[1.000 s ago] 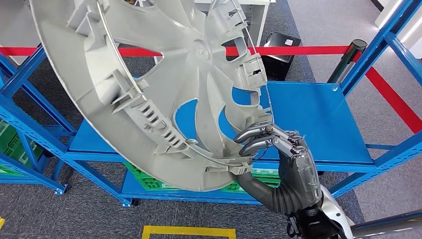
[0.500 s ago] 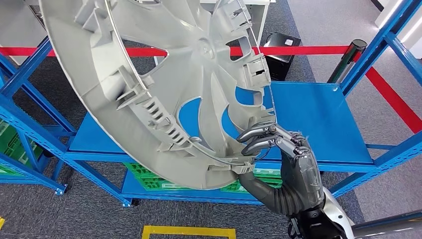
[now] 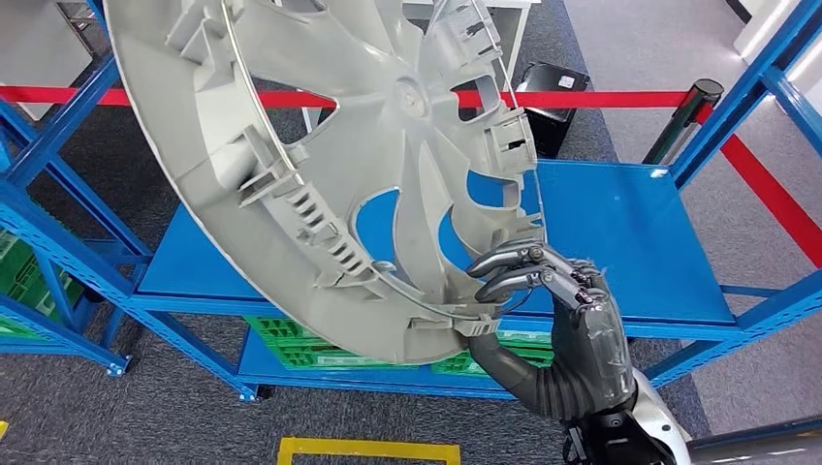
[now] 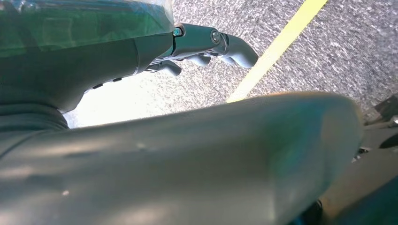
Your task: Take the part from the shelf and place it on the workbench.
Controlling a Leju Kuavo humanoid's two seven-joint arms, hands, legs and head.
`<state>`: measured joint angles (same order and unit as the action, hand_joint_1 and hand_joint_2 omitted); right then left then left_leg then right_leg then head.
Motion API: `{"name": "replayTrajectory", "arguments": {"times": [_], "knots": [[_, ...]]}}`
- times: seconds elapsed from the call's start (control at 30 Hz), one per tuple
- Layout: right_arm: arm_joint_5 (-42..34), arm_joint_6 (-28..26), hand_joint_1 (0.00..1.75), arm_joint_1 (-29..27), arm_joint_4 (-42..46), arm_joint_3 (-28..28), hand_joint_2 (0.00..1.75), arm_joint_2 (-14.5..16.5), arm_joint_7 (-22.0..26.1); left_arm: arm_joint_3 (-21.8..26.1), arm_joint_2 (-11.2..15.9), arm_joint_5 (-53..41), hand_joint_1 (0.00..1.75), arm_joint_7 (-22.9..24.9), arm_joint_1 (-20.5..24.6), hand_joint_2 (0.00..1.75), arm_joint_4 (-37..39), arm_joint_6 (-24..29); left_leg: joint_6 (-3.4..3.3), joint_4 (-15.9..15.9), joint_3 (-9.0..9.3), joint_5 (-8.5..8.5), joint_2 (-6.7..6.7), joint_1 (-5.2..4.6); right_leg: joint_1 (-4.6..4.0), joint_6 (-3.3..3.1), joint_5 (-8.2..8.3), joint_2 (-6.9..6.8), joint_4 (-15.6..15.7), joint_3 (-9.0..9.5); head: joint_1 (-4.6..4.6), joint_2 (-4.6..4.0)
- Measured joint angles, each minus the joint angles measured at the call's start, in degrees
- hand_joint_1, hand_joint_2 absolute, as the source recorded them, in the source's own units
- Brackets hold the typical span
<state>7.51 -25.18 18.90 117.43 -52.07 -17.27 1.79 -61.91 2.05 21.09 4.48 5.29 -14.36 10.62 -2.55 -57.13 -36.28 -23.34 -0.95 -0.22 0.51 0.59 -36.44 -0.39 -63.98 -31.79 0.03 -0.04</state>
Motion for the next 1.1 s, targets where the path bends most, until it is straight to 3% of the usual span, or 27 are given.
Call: {"name": "replayTrajectory", "arguments": {"times": [0.07, 0.1, 0.13, 0.2, 0.27, 0.33, 0.4, 0.47, 0.53, 0.57, 0.6, 0.63, 0.7, 0.77, 0.8, 0.87, 0.93, 1.0, 1.07, 1.1], "knots": [[0.17, -0.01, 1.75, -0.33, 0.01, -0.01, 1.75, -0.17, -0.17, 0.01, -0.01, 0.01, 0.0, 0.08, -0.02, 1.75, 0.0, -0.03, 0.06, -0.06, -0.19, 0.08, 0.0, 0.06, 0.27, 0.26, -2.64, 0.0, -6.92, -3.15, 0.11, 0.0], [0.19, 0.0, 1.75, -0.48, 0.01, -0.01, 1.75, -0.26, -0.23, 0.01, -0.01, 0.01, 0.0, 0.12, -0.04, 1.75, 0.0, -0.05, 0.14, -0.14, -0.3, 0.15, -0.01, 0.1, 0.38, 0.35, -2.32, 0.0, -8.01, -3.67, 0.13, 0.0], [0.19, 0.01, 1.75, -0.58, 0.01, -0.01, 1.75, -0.33, -0.29, 0.01, -0.01, 0.01, 0.0, 0.17, -0.05, 1.75, 0.0, -0.07, 0.28, -0.27, -0.43, 0.22, -0.02, 0.18, 0.49, 0.41, -0.85, 0.0, -6.77, -3.11, 0.16, 0.0], [0.19, 0.0, 1.75, -0.64, 0.01, -0.01, 1.75, -0.4, -0.36, 0.01, -0.02, 0.01, 0.0, 0.25, -0.04, 1.75, 0.01, -0.09, 0.73, -0.68, -0.8, 0.37, -0.06, 0.39, 0.62, 0.42, 3.04, 0.03, 0.61, 0.35, 0.21, 0.0], [0.19, -0.02, 1.75, -0.72, 0.02, -0.02, 1.75, -0.43, -0.38, 0.02, -0.02, 0.03, 0.0, 0.3, -0.01, 1.75, 0.02, -0.07, 1.52, -0.99, -1.21, 0.71, -0.1, 0.48, 0.39, -0.18, 5.21, 0.36, 6.04, 2.78, 0.23, 0.0], [0.19, -0.08, 1.75, -0.85, 0.04, -0.02, 1.75, -0.47, -0.38, 0.03, -0.02, 0.21, 0.0, 0.32, -0.06, 1.75, 0.04, -0.03, 2.48, -0.93, -1.46, 1.33, -0.14, 0.56, -0.02, -1.19, 5.77, 0.69, 6.62, 2.6, 0.19, 0.0], [0.19, -0.15, 1.75, -0.95, 0.05, -0.01, 1.75, -0.49, -0.39, 0.04, 0.0, 0.55, 0.0, 0.36, -0.16, 1.75, 0.12, 0.04, 3.34, -1.01, -1.8, 1.24, -0.09, 0.75, 0.1, -2.22, 6.49, 0.56, 6.75, 1.93, 0.14, 0.0], [0.19, -0.25, 1.75, -1.1, 0.05, -0.01, 1.75, -0.48, -0.39, 0.06, 0.02, 0.79, 0.0, 0.43, -0.25, 1.75, 0.2, 0.12, 4.01, -4.1, -2.93, -2.18, 0.07, 0.9, 0.31, -3.12, 7.45, 0.31, 6.94, 1.14, -0.38, 0.0], [0.24, -0.46, 1.75, -1.4, 0.05, 0.01, 1.75, -0.49, -0.39, 0.07, -0.04, 0.87, 0.0, 0.52, -0.28, 1.75, 0.22, 0.17, 4.49, -11.29, -4.77, -7.55, 0.18, 1.0, 0.13, -3.53, 8.17, 0.08, 6.88, 0.25, -1.04, 0.0], [0.36, -0.62, 1.75, -1.58, 0.05, 0.01, 1.75, -0.49, -0.39, 0.08, -0.07, 0.9, 0.0, 0.57, -0.27, 1.75, 0.22, 0.18, 4.61, -14.6, -5.3, -9.29, 0.2, 1.03, 0.01, -3.6, 8.5, -0.02, 6.79, -0.24, -1.17, 0.0], [0.55, -0.78, 1.75, -1.73, 0.05, 0.01, 1.75, -0.5, -0.39, 0.08, -0.09, 0.92, 0.0, 0.61, -0.27, 1.75, 0.22, 0.2, 4.62, -16.34, -5.03, -9.86, 0.21, 1.03, -0.12, -3.63, 8.81, -0.09, 6.65, -0.76, -1.24, 0.0], [0.78, -0.92, 1.75, -1.86, 0.05, 0.01, 1.75, -0.5, -0.39, 0.09, -0.1, 0.95, 0.0, 0.63, -0.27, 1.75, 0.23, 0.21, 4.51, -16.0, -3.75, -9.39, 0.22, 1.01, -0.25, -3.62, 9.08, -0.12, 6.46, -1.3, -1.3, 0.0], [1.26, -1.16, 1.75, -2.03, 0.05, 0.02, 1.75, -0.51, -0.45, 0.12, -0.08, 1.01, 0.0, 0.76, -0.21, 1.75, 0.25, 0.22, 3.83, -9.46, 1.54, -7.19, 0.22, 0.84, -0.43, -3.53, 9.52, -0.13, 5.98, -2.21, -1.44, 0.0], [1.63, -1.36, 1.75, -2.18, 0.09, 0.07, 1.75, -0.53, -0.56, 0.16, -0.04, 1.03, 0.0, 1.0, -0.04, 1.75, 0.29, 0.2, 2.98, -2.46, 6.11, -6.44, 0.23, 0.42, -0.52, -3.11, 9.95, -0.19, 5.65, -2.82, -1.46, 0.0], [1.78, -1.43, 1.75, -2.25, 0.12, 0.08, 1.75, -0.54, -0.62, 0.18, -0.03, 1.03, 0.0, 1.1, 0.03, 1.75, 0.32, 0.19, 2.66, -0.8, 6.99, -6.52, 0.23, 0.17, -0.45, -2.77, 10.21, -0.22, 5.59, -3.0, -1.48, 0.0], [2.03, -1.53, 1.75, -2.38, 0.16, 0.1, 1.75, -0.55, -0.72, 0.23, -0.08, 1.05, 0.0, 1.21, -0.01, 1.75, 0.36, 0.19, 2.2, -0.16, 6.82, -6.02, 0.24, -0.1, -0.29, -2.0, 10.87, -0.24, 5.69, -3.23, -1.49, 0.0], [2.21, -1.62, 1.75, -2.47, 0.17, 0.11, 1.75, -0.63, -0.74, 0.27, -0.11, 1.09, 0.0, 1.26, -0.07, 1.75, 0.39, 0.24, 1.52, 0.41, 6.34, -5.06, 0.43, 0.15, -0.24, -1.32, 9.97, -0.09, 5.06, -3.69, -1.45, 0.0], [2.38, -1.72, 1.75, -2.59, 0.19, 0.12, 1.75, -0.76, -0.74, 0.3, -0.17, 1.14, 0.0, 1.25, 0.05, 1.75, 0.42, 0.35, 0.96, 0.72, 5.39, -3.97, 0.61, 0.47, -0.08, -0.67, 5.74, 0.04, 0.87, -5.17, -0.99, 0.0], [2.64, -1.83, 1.75, -2.87, 0.19, 0.11, 1.75, -0.91, -0.74, 0.32, -0.27, 1.18, 0.0, 1.23, 0.12, 1.75, 0.44, 0.44, 0.76, 0.59, 4.0, -3.06, 0.62, 0.51, 0.12, -0.2, 1.22, 0.05, -5.89, -6.96, -0.46, 0.0], [2.86, -1.92, 1.75, -3.11, 0.19, 0.11, 1.75, -0.99, -0.74, 0.32, -0.33, 1.18, 0.0, 1.22, 0.11, 1.75, 0.44, 0.46, 0.83, 0.51, 3.26, -2.57, 0.62, 0.53, 0.2, -0.04, 0.49, 0.04, -8.14, -7.15, -0.31, 0.01]]}}
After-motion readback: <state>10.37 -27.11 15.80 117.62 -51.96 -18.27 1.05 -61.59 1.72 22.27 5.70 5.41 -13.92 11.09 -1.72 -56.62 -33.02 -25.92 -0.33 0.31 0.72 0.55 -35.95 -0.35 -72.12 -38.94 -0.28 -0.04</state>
